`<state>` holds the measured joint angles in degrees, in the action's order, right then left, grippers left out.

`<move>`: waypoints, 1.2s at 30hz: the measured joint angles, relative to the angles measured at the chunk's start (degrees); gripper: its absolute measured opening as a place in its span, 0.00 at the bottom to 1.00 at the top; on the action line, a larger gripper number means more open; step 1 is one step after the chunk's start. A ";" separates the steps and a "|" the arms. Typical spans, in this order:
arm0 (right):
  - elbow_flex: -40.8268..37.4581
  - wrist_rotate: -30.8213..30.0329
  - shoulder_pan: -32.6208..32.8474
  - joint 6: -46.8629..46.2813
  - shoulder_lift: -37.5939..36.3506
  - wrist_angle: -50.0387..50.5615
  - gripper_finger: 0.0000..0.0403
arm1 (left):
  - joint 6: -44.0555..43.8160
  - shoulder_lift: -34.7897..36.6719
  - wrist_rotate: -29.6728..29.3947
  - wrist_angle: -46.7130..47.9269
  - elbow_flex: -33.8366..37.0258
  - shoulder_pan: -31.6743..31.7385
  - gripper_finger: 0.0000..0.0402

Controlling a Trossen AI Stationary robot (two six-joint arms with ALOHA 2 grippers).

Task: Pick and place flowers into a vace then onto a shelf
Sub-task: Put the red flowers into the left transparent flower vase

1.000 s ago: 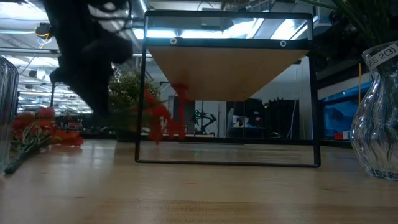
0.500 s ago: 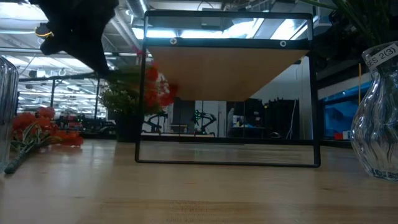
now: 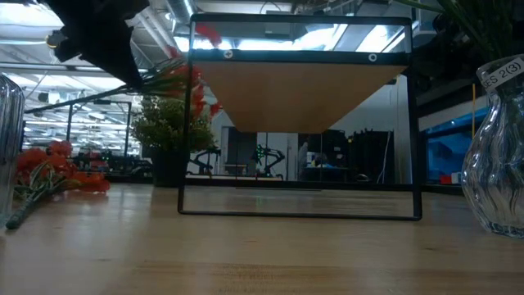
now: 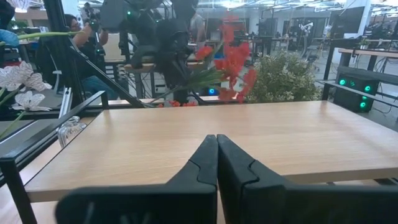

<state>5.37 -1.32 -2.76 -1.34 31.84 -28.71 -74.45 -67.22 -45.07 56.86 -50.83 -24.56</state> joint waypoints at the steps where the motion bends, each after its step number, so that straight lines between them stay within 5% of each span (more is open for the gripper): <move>1: 0.00 0.00 0.00 -0.03 0.00 0.00 0.00 | 0.75 0.00 -1.05 0.06 -0.24 -0.26 0.01; 5: 0.00 0.00 0.00 -0.07 0.01 0.11 0.00 | 4.87 0.00 -7.18 -0.07 -2.57 -2.74 0.01; 11: 0.00 0.00 0.00 -0.16 0.00 0.10 0.00 | 9.68 -0.02 -23.94 -2.48 -4.02 -11.94 0.01; 15: 0.00 0.00 0.00 -1.45 -0.01 0.09 0.00 | 10.34 -0.73 -26.32 -3.96 -3.99 -16.77 0.01; 23: 0.00 0.04 0.00 -1.52 -0.01 0.22 0.00 | 25.96 -3.57 -22.98 -18.74 -3.98 -21.49 0.01; 36: 0.00 4.59 0.00 -2.89 0.01 0.28 0.00 | 67.91 -7.93 -0.20 -54.76 -3.95 -19.14 0.01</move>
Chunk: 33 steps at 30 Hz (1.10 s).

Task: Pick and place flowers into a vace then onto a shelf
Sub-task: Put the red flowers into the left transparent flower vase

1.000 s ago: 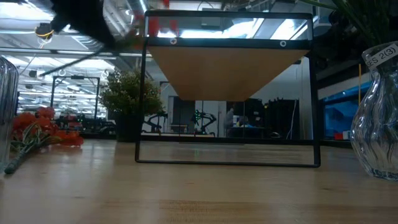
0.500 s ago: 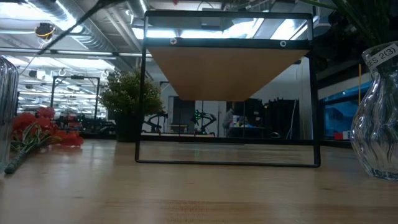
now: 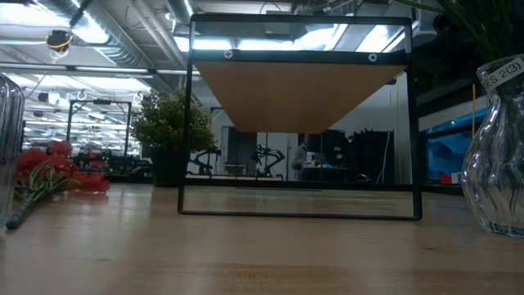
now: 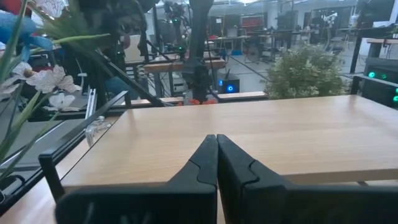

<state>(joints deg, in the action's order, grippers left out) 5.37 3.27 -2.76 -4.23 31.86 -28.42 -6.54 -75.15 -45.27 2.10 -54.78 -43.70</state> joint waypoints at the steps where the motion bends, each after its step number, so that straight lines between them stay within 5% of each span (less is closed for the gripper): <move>1: 0.00 0.02 0.02 0.00 0.00 0.02 0.00 | 2.71 0.24 1.75 -2.27 0.00 -0.02 0.01; 8: 0.00 0.94 0.00 -1.26 0.00 0.12 0.00 | 6.00 1.14 4.04 -5.94 0.51 0.62 0.01; 17: 0.00 2.40 0.02 -1.51 0.02 0.48 0.00 | 13.88 2.21 3.74 -34.82 15.28 0.51 0.01; 33: -0.04 2.38 -0.02 -1.31 0.00 3.48 0.00 | 10.25 1.07 5.93 -41.16 16.68 -3.27 0.01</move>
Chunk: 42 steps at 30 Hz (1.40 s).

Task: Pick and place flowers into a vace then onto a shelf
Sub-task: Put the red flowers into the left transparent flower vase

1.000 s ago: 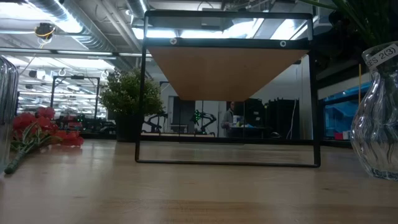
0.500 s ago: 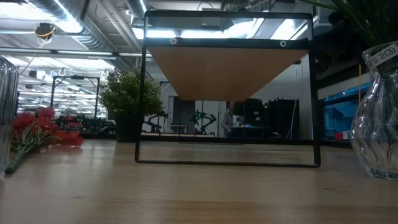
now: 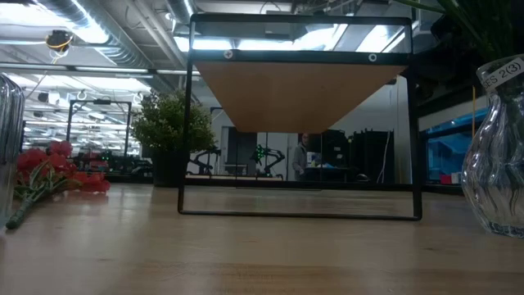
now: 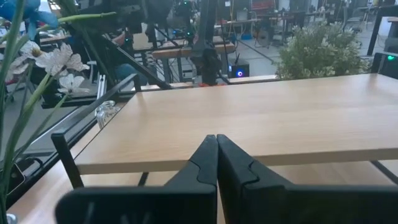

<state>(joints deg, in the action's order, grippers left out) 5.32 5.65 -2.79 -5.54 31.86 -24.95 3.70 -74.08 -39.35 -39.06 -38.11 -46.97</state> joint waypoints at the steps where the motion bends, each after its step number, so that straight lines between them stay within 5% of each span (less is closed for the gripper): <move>1: 0.00 0.00 0.00 0.04 0.00 0.01 0.00 | 0.00 -0.85 0.17 -0.77 0.00 -0.27 0.01; 22: 0.00 -0.13 0.00 -1.75 0.02 0.00 0.00 | 2.95 -12.80 -5.38 -17.03 0.00 -8.16 0.01; 42: 0.00 -0.13 0.02 -1.82 0.02 0.00 0.00 | 4.10 -14.04 -14.96 -16.12 0.02 -11.16 0.01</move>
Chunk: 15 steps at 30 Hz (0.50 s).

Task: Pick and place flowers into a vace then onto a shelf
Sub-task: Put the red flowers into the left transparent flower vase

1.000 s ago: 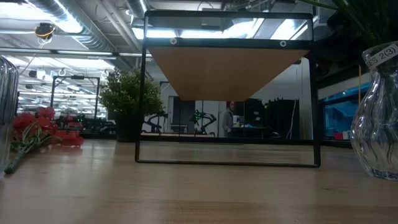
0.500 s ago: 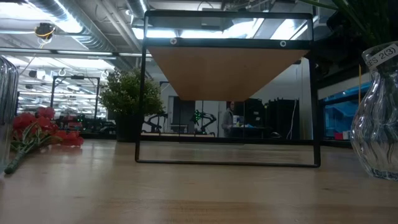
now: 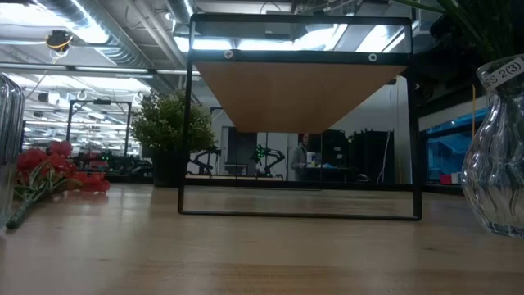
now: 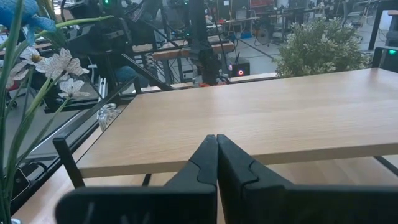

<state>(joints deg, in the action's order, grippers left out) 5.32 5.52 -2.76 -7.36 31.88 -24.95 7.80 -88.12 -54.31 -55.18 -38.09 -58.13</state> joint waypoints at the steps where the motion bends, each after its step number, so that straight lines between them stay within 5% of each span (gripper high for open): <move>1: 0.00 0.00 0.00 -0.02 0.00 0.00 0.00 | -0.25 0.00 -0.23 0.37 0.02 0.00 0.01; 15: 0.00 0.04 0.00 -0.11 0.00 0.02 0.00 | -5.60 0.06 -0.42 -3.81 4.39 2.41 0.01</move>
<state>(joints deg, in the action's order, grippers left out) 5.32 5.56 -2.76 -7.46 31.88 -24.93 2.20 -88.06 -54.73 -58.99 -33.69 -55.72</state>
